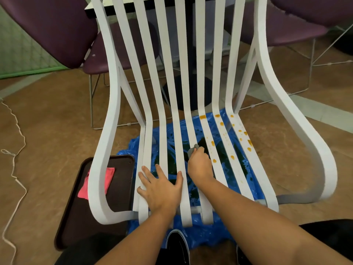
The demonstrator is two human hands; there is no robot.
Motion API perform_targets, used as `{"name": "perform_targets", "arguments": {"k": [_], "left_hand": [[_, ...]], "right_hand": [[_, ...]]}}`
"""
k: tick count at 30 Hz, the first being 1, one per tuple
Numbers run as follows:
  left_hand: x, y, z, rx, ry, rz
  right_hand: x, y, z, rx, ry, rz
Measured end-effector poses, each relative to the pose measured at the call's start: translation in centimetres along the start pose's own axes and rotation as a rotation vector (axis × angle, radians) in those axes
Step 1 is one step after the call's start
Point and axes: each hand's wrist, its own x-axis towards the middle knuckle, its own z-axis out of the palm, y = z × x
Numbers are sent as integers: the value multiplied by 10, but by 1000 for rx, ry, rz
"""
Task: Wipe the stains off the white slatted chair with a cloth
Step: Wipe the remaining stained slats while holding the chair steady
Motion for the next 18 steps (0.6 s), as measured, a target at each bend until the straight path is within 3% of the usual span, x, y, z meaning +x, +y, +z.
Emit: {"name": "perform_targets", "arguments": {"k": [18], "left_hand": [[-4,1,-2,-6,11,1]], "right_hand": [[-60,32,-3,-255,-89,-93]]}}
